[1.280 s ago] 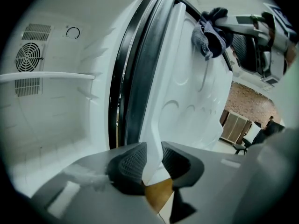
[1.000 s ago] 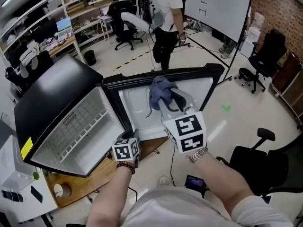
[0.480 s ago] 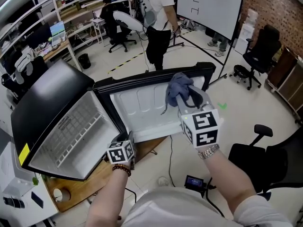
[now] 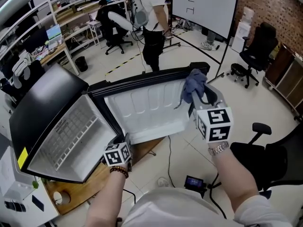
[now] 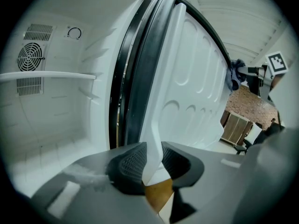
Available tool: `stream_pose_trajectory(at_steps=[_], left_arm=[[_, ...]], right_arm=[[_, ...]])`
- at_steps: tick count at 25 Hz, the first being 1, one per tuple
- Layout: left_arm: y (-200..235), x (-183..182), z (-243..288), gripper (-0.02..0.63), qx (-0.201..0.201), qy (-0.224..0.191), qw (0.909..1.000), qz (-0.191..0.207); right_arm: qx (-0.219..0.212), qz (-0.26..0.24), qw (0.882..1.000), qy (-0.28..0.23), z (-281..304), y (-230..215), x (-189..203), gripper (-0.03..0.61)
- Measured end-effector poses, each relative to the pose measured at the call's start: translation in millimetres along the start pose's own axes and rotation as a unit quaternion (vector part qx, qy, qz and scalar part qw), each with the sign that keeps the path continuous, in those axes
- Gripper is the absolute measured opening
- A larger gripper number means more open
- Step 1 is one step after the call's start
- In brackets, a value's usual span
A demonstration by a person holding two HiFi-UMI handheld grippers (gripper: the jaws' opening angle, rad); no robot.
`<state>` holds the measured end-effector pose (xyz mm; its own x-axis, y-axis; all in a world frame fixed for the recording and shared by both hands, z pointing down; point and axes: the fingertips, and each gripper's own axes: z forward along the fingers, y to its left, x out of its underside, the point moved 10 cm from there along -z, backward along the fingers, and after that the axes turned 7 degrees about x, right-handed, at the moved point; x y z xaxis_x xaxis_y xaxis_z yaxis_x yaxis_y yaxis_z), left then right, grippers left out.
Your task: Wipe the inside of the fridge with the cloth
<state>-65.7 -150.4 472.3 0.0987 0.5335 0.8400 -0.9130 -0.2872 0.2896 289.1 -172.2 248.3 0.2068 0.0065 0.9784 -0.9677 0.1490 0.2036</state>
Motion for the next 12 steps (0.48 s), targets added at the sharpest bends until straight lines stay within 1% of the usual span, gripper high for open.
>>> stream_pose_trajectory(at_steps=[7, 12], left_arm=[[0, 1, 0, 0.098, -0.003, -0.001, 1.0, 0.0], [-1, 1, 0, 0.098, -0.003, -0.001, 1.0, -0.001]], right_arm=[[0.023, 0.008, 1.0, 0.006, -2, -25, 7, 0.118], [0.025, 0.015, 1.0, 0.003, -7, -26, 7, 0.118]])
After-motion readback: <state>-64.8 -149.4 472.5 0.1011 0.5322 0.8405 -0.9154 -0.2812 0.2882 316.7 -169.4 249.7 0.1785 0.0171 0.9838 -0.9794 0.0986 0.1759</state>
